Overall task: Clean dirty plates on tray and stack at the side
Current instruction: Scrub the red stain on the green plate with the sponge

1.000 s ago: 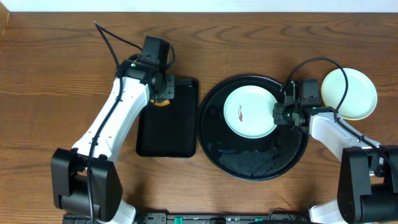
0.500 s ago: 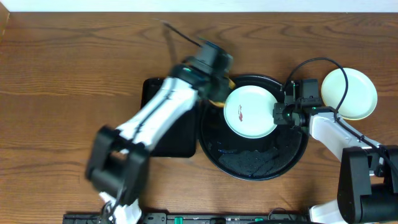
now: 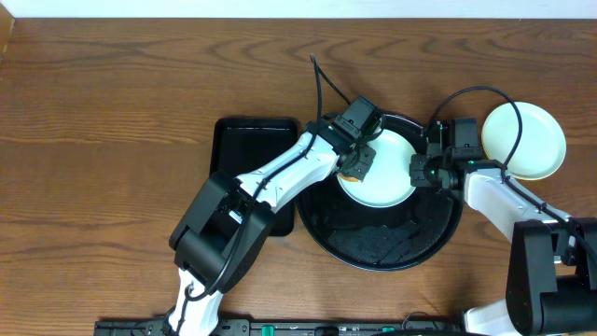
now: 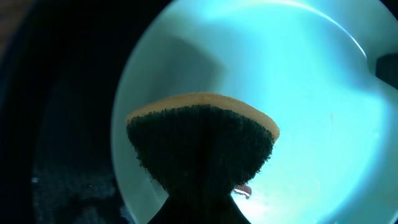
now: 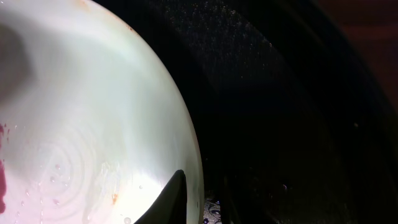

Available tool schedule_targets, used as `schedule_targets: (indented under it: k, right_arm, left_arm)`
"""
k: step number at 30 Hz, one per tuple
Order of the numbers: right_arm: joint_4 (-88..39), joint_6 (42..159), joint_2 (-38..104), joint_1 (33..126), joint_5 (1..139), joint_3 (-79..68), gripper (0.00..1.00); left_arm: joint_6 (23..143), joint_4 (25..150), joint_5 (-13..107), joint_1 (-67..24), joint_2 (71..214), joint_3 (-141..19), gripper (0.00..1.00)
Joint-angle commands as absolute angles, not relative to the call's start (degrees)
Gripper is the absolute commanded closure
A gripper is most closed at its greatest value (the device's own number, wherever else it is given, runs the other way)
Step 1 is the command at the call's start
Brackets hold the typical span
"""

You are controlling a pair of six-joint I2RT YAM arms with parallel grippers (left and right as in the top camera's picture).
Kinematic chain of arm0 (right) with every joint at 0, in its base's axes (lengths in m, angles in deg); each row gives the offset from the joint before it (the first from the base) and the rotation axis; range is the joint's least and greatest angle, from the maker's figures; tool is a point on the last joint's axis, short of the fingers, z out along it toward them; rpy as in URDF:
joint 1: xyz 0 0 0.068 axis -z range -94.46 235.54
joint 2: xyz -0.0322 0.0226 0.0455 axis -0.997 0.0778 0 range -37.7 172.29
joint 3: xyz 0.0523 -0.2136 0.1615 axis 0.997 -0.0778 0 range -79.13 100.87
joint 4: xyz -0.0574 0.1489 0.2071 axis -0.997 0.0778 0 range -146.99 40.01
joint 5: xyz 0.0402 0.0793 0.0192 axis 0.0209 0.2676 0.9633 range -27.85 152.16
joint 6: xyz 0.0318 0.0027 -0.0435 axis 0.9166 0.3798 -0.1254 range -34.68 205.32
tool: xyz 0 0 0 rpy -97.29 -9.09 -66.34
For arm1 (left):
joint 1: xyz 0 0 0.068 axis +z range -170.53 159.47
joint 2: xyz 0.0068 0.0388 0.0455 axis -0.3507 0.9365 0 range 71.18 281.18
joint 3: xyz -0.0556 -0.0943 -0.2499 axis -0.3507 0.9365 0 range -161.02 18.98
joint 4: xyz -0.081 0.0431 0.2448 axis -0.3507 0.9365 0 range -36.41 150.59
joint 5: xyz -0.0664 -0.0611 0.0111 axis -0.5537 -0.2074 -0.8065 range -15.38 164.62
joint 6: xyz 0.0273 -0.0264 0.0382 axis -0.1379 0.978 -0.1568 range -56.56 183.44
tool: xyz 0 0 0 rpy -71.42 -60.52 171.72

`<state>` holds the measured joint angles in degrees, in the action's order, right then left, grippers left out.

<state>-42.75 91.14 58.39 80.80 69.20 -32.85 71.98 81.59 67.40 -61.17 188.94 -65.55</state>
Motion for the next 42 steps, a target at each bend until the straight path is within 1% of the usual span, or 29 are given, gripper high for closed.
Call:
schedule_targets:
  k: [1, 5, 6, 8, 9, 11, 14, 25, 26, 27, 28, 29, 33, 42]
  right_arm:
    - [-42.9, 91.0, 58.8, 80.9, 69.1, -33.3, 0.83]
    - [-42.9, 91.0, 58.8, 80.9, 69.1, -33.3, 0.83]
    - [-42.9, 91.0, 58.8, 80.9, 69.1, -33.3, 0.83]
    - [-42.9, 91.0, 58.8, 80.9, 69.1, -33.3, 0.83]
    - [-42.9, 91.0, 58.8, 80.9, 69.1, -33.3, 0.83]
    - [-42.9, 91.0, 58.8, 80.9, 69.1, -33.3, 0.83]
    - [-42.9, 91.0, 58.8, 80.9, 69.1, -33.3, 0.83]
    - [-42.9, 91.0, 58.8, 80.9, 69.8, -33.3, 0.83]
    - [-42.9, 91.0, 58.8, 80.9, 69.8, -33.3, 0.83]
    - [-42.9, 91.0, 58.8, 80.9, 69.7, -33.3, 0.83]
    - [-42.9, 91.0, 58.8, 80.9, 69.7, -33.3, 0.84]
    - [-42.9, 91.0, 58.8, 80.9, 69.7, -33.3, 0.85]
    - [-42.9, 91.0, 58.8, 80.9, 69.7, -33.3, 0.99]
    - [-42.9, 91.0, 58.8, 80.9, 69.7, -33.3, 0.99]
  left_arm:
    - [71.0, 80.6, 69.3, -61.2, 189.7, -66.3, 0.93]
    - [71.0, 79.5, 69.3, -61.2, 191.0, -66.3, 0.92]
    - [71.0, 79.3, 69.3, -61.2, 191.1, -66.3, 0.87]
    - [71.0, 78.9, 69.3, -61.2, 191.1, -66.3, 0.70]
    - [71.0, 78.7, 69.3, -61.2, 191.1, -66.3, 0.68]
    - [71.0, 78.8, 69.3, -61.2, 191.1, -66.3, 0.67]
    - [71.0, 79.0, 69.3, -61.2, 191.1, -66.3, 0.59]
    - [71.0, 78.1, 69.3, -61.3, 191.1, -64.4, 0.56]
    - [71.0, 77.8, 69.3, -61.3, 191.1, -64.2, 0.60]
    - [71.0, 77.4, 69.3, -61.3, 191.1, -64.0, 0.65]
    - [71.0, 77.1, 69.3, -61.3, 191.1, -63.8, 0.68]
    - [71.0, 76.9, 69.3, -61.3, 191.1, -63.7, 0.67]
    - [71.0, 76.6, 69.3, -61.3, 191.2, -63.4, 0.68]
    - [71.0, 75.3, 70.2, -61.3, 191.2, -62.1, 0.67]
